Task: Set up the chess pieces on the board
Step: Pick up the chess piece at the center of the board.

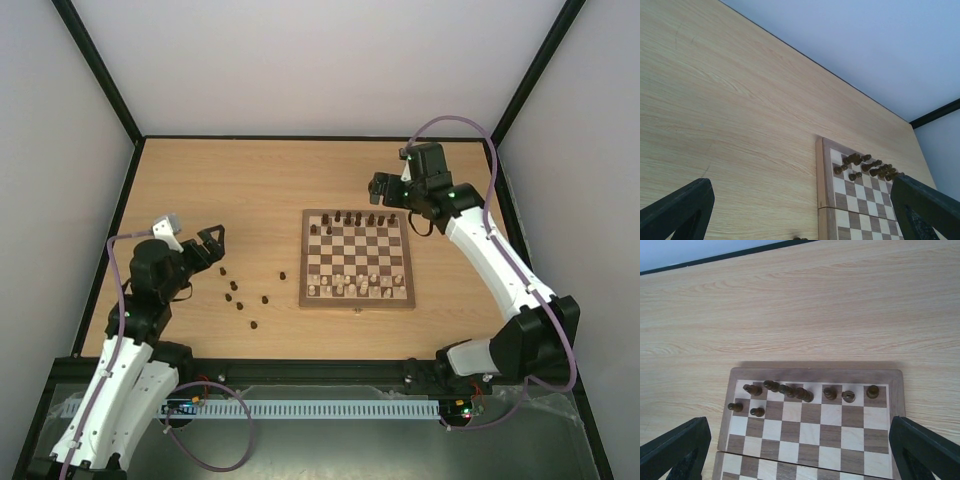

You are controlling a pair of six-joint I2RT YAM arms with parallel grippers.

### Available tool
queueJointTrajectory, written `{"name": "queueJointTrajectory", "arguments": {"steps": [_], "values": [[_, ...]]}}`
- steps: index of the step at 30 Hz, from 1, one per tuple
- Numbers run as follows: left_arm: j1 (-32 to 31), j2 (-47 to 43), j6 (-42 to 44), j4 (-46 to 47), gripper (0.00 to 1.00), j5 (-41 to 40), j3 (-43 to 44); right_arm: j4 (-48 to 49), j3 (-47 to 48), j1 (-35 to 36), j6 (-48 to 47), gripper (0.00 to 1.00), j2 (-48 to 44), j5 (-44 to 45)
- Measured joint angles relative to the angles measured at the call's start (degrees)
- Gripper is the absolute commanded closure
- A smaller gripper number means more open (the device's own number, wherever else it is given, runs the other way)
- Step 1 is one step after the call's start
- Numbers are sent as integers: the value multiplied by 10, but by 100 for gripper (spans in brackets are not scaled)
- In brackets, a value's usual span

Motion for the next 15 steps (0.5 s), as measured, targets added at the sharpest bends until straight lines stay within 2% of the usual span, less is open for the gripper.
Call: {"name": "queueJointTrajectory", "arguments": {"steps": [15], "values": [[0,-25,1,-26,1,-5,0,8,-1,54,7,1,-2,0]]}}
